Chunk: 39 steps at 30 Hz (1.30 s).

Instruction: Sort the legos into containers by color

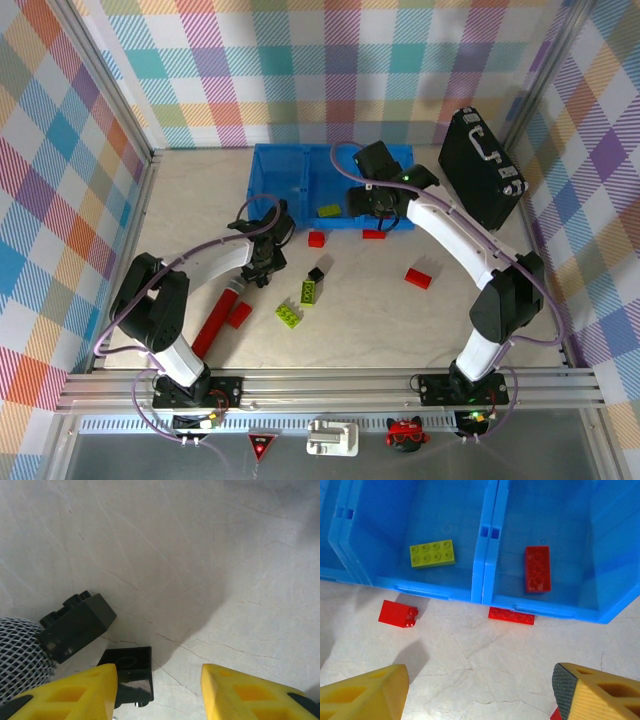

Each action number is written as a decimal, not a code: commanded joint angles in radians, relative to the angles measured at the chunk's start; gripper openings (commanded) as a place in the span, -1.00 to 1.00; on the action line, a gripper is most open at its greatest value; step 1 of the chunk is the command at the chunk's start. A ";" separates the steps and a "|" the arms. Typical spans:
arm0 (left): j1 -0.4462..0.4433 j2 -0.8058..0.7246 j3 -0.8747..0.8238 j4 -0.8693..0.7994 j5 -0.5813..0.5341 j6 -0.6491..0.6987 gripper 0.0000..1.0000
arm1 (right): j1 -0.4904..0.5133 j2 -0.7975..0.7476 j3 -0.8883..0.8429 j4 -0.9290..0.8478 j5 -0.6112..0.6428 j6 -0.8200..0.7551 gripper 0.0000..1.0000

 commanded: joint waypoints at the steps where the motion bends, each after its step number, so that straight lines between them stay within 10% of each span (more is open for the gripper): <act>1: 0.003 0.011 -0.019 0.012 0.010 -0.008 -0.02 | -0.007 -0.040 -0.007 -0.012 0.012 -0.013 0.55; 39: 0.009 -0.037 -0.068 -0.021 0.046 0.036 0.03 | -0.007 -0.010 0.033 -0.026 -0.044 -0.008 0.53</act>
